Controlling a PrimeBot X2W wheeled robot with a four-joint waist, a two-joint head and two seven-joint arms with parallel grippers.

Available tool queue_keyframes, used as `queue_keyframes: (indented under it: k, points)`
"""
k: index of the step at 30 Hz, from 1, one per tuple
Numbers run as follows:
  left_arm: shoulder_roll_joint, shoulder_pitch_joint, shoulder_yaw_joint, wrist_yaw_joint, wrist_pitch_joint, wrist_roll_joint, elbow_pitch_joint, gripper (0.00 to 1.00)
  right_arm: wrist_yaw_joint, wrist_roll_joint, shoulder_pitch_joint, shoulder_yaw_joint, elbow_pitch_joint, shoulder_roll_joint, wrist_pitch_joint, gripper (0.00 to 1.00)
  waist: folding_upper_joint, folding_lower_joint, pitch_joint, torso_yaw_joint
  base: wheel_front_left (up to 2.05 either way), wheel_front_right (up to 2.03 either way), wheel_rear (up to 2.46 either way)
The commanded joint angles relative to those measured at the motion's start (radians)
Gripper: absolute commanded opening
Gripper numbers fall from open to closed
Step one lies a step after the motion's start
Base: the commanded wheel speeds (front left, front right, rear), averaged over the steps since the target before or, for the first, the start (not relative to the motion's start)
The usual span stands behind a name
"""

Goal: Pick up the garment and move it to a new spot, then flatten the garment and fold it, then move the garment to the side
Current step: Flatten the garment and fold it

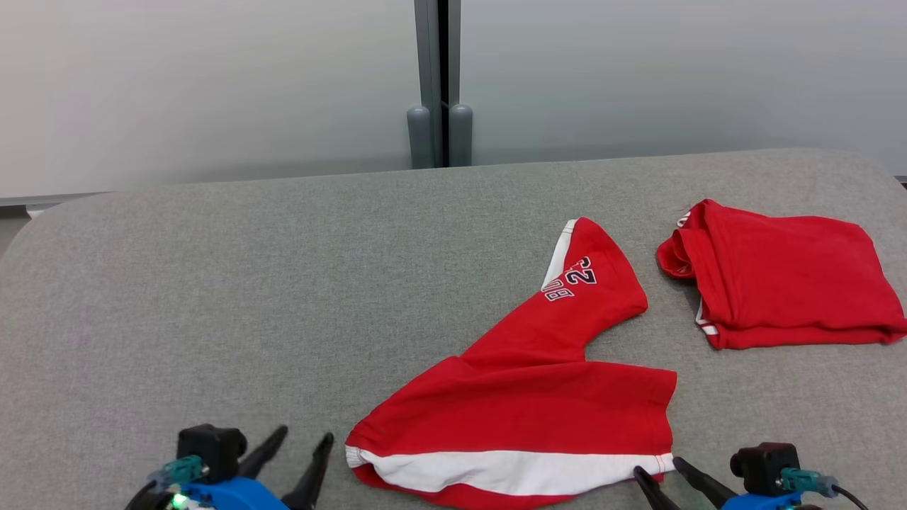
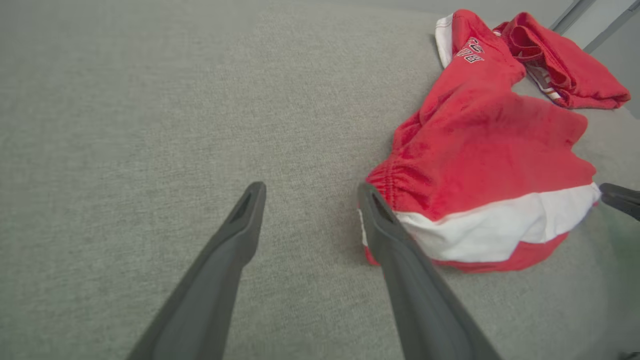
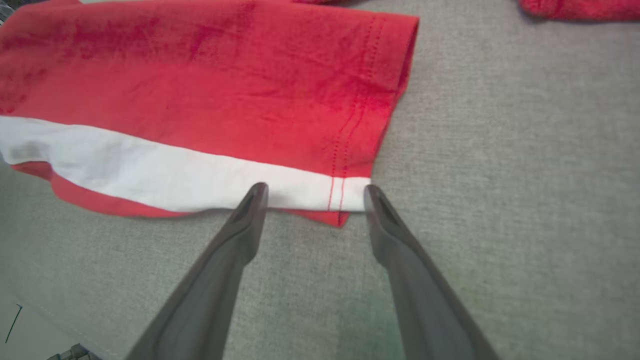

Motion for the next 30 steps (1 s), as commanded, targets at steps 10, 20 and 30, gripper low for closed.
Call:
queue_keyframes:
  k: [10,20,30]
  points:
    - [0.044,-0.017,-0.085,-0.018,0.141,-0.121,0.000,1.00,0.000,-0.003,-0.071,0.017,0.064,-0.004,-0.036,1.00,-0.0001,-0.0001,0.012,0.003,0.00,0.00,0.00]
    - [0.078,-0.117,-0.222,-0.020,0.092,-0.223,0.050,1.00,0.000,0.018,-0.110,0.056,0.091,0.007,-0.010,1.00,-0.0001,-0.0001,0.036,-0.012,0.00,0.00,0.00]
    - [0.125,-0.179,-0.320,-0.021,-0.008,-0.300,0.100,0.00,0.000,0.042,-0.139,0.102,0.071,-0.014,-0.079,0.00,-0.0001,-0.0001,0.042,-0.023,0.00,0.00,0.00]
